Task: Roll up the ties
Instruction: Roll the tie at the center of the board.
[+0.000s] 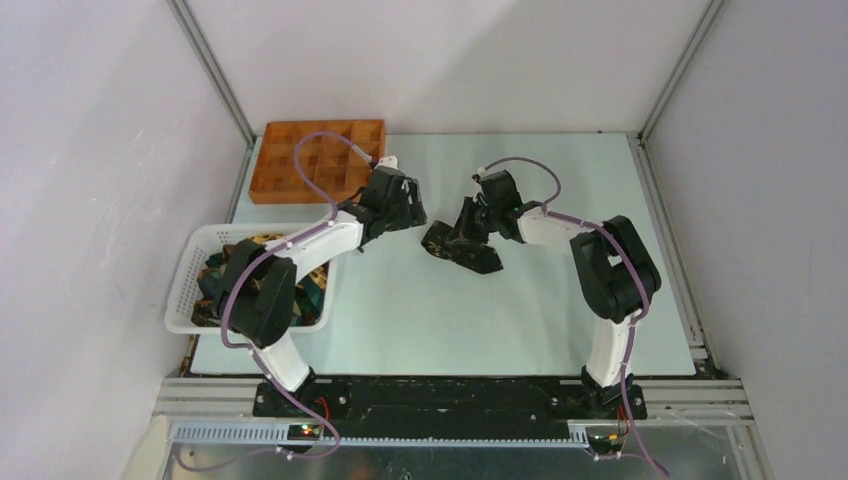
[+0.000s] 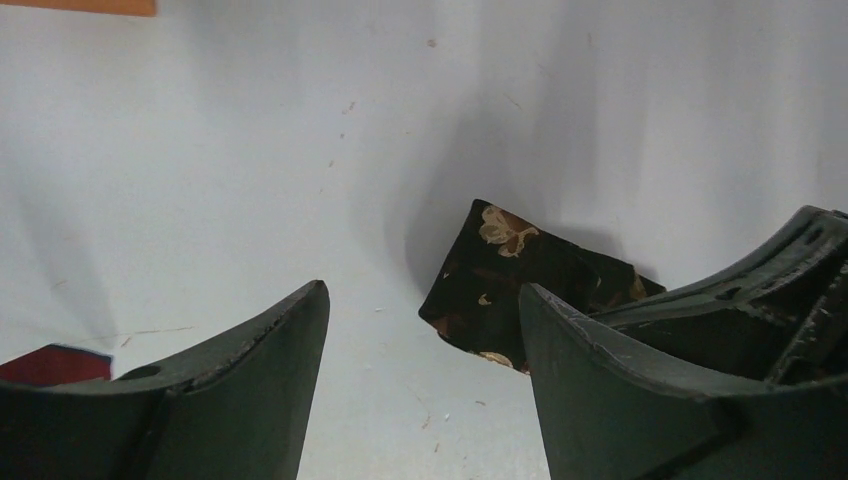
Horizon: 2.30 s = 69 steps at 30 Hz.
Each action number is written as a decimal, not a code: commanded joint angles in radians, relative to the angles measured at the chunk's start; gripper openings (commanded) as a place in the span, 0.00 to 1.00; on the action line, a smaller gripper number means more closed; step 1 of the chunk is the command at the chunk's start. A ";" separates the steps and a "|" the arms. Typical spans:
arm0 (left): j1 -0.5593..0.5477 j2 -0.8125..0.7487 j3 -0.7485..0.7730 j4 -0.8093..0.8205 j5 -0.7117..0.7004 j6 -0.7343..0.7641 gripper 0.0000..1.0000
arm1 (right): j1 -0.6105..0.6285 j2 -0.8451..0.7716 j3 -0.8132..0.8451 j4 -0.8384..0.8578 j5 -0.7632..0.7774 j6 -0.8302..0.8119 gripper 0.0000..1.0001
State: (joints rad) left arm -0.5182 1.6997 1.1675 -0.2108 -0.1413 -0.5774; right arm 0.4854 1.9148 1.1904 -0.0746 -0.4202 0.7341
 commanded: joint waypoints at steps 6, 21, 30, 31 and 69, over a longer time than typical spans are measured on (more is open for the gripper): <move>-0.002 0.025 -0.039 0.151 0.173 -0.003 0.77 | -0.006 -0.065 -0.030 -0.117 0.157 -0.050 0.02; -0.038 0.089 -0.056 0.241 0.267 -0.006 0.80 | -0.015 -0.066 -0.074 -0.082 0.151 -0.043 0.01; -0.038 0.112 -0.080 0.254 0.266 -0.008 0.80 | -0.016 -0.071 -0.074 -0.071 0.142 -0.043 0.01; -0.039 0.111 -0.081 0.254 0.262 -0.010 0.79 | -0.016 -0.074 -0.074 -0.071 0.141 -0.046 0.01; 0.016 0.038 -0.121 0.329 0.240 -0.059 0.81 | -0.021 -0.175 -0.099 -0.034 0.077 -0.087 0.19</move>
State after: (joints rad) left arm -0.5098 1.7706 1.0317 0.0872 0.0872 -0.6285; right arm 0.4633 1.7344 1.0702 -0.1226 -0.3374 0.6731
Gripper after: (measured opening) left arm 0.805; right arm 0.201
